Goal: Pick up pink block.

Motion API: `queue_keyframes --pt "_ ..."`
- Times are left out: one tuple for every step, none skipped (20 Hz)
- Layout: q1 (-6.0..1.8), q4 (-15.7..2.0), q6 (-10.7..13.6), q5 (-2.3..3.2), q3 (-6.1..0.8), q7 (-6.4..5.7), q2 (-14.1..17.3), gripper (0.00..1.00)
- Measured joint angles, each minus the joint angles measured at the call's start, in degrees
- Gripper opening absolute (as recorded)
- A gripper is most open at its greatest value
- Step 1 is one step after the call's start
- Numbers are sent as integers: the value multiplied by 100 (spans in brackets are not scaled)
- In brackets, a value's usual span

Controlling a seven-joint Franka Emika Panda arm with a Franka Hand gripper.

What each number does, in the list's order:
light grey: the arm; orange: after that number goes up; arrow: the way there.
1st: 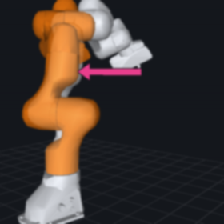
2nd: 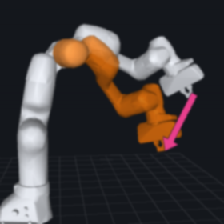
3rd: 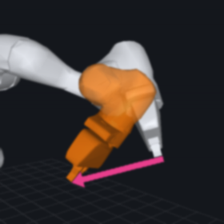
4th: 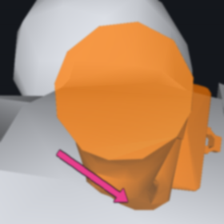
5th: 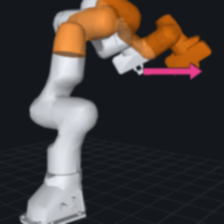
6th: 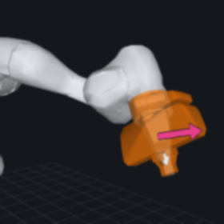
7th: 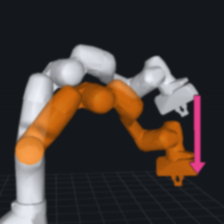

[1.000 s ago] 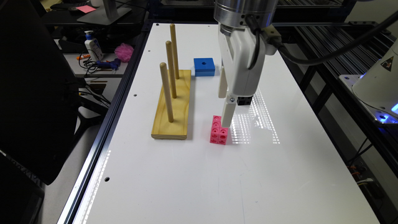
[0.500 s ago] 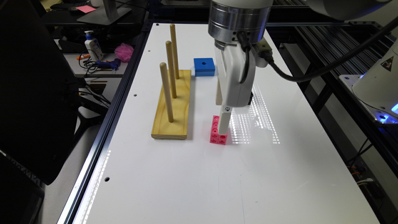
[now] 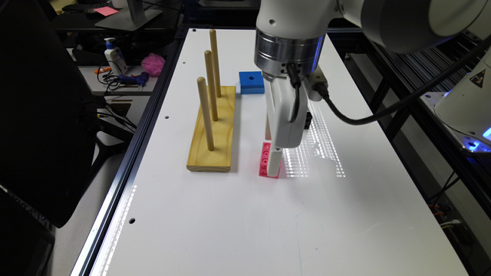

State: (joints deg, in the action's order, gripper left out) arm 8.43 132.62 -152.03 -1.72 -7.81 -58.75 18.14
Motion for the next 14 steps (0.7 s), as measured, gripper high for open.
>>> queue_keyframes --pt "0 -5 -47 1 1 0 50 100" --pt "0 -11 -81 2 3 0 91 100" --pt "0 -18 -113 2 5 0 131 100" --pt "0 -20 -128 2 5 0 145 100" --pt "0 -20 -130 2 6 0 146 100" --pt "0 -22 -130 2 6 0 146 100" --pt "0 -24 -130 2 6 0 146 100" --pt "0 -25 -130 2 6 0 146 100" --pt "0 -26 -130 2 6 0 146 100" --pt "0 -27 -130 2 6 0 146 100" --pt "0 -27 -130 2 6 0 150 100" --pt "0 -28 -138 2 6 0 178 100" --pt "0 -28 -174 4 7 0 227 100" --pt "1 -29 -252 7 9 0 318 100"
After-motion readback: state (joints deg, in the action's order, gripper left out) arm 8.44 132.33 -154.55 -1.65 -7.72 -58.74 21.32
